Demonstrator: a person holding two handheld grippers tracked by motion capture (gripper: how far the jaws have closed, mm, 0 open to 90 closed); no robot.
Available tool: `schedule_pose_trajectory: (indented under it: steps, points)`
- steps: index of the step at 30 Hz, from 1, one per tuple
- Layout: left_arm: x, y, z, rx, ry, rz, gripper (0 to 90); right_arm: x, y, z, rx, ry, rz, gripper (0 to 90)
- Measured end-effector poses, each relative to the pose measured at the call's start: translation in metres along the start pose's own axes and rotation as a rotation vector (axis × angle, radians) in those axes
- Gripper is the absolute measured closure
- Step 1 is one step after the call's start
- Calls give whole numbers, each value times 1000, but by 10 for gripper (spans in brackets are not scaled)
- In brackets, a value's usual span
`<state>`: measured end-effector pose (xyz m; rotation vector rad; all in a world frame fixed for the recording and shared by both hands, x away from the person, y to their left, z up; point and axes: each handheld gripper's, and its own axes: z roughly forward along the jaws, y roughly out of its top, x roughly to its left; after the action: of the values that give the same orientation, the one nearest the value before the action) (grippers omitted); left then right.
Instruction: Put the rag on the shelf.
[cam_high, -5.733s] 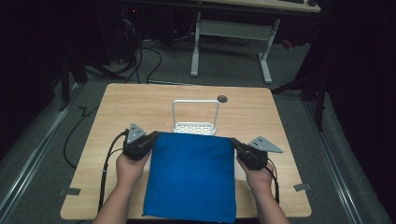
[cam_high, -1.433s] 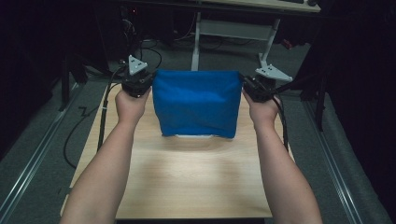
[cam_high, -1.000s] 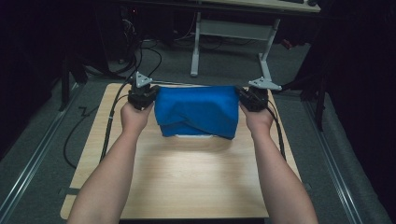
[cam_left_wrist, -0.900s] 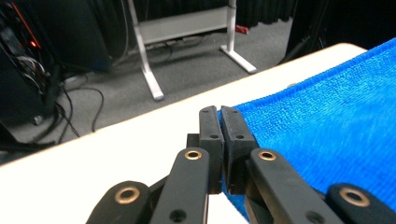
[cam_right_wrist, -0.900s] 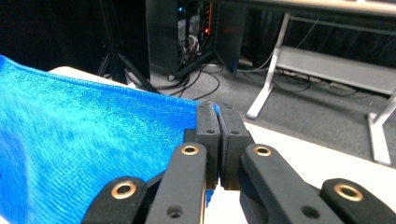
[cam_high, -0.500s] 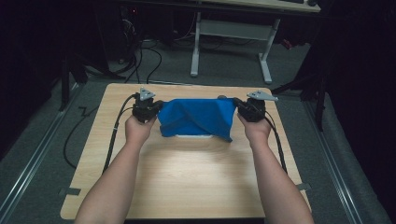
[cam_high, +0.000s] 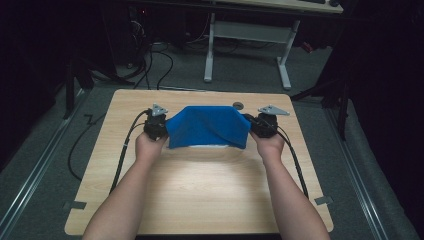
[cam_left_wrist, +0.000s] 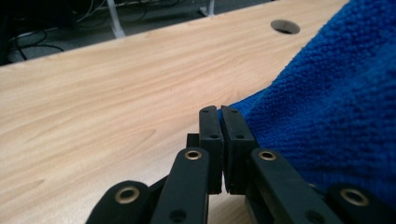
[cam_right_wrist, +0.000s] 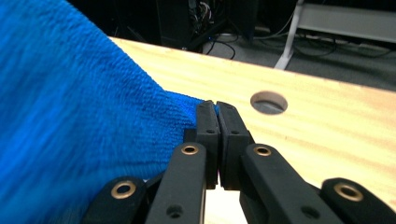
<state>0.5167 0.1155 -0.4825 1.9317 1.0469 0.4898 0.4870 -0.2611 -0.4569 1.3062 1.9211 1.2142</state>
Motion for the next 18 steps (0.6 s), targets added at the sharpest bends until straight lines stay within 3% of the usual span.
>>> schedule_pose_trajectory:
  steps: [18]
  points:
    - [0, -20, 5, 30, -18, -24, 876, -1, -18, 7, 39, -6, 8, 892]
